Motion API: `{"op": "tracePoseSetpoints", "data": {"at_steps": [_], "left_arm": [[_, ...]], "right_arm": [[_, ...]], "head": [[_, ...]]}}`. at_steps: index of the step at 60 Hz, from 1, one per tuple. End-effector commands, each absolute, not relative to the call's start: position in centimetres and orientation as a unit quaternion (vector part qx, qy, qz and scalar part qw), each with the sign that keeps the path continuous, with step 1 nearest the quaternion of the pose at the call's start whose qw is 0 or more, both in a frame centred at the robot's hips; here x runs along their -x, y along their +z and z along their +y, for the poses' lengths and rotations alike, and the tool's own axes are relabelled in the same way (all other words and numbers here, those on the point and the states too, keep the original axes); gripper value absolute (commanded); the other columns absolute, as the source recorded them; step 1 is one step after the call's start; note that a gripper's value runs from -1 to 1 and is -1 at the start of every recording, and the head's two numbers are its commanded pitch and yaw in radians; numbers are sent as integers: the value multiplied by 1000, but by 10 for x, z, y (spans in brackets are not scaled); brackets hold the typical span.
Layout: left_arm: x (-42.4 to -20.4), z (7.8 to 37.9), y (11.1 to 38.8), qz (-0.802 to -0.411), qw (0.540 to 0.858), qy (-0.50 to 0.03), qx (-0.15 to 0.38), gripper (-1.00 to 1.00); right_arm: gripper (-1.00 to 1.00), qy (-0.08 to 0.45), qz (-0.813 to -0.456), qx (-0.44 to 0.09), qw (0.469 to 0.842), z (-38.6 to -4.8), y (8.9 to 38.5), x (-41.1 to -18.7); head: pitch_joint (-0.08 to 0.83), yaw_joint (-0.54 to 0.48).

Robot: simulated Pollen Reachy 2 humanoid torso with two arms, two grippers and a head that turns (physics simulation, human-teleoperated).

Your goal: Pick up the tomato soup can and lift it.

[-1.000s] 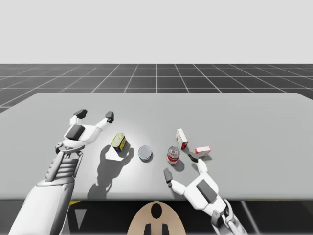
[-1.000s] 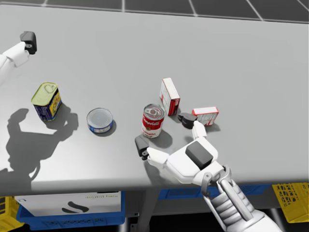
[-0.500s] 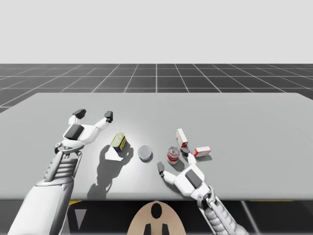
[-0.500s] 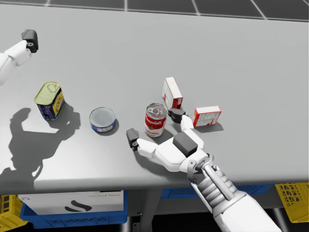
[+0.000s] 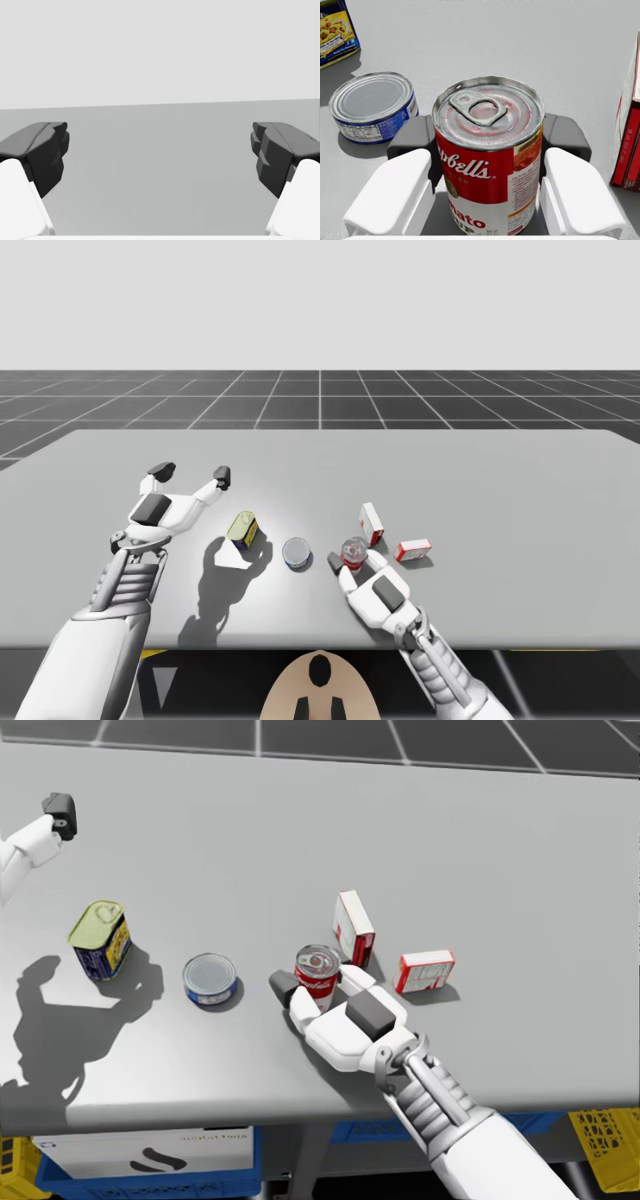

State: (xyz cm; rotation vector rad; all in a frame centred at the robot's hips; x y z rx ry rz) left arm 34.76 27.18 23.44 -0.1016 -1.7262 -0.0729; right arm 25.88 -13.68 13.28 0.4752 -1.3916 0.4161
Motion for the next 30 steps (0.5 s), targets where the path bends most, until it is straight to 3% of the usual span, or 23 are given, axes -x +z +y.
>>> {"op": "tracePoseSetpoints", "data": {"at_steps": [1,20,30], "left_arm": [[-348,271,234,-759,649,-32,44,-1000],[-348,270,232,-757,651,-35,42,-1000],[-349,270,231,-756,652,-36,43,-1000]], "right_arm": [[1000,173,-625,-244,721,-123,131,-256],[1000,172,-624,-248,721,-124,129,-256],[1000,171,-624,-251,719,-123,130,-256]], "head": [[681,-137],[441,-146],[378,-142]]}}
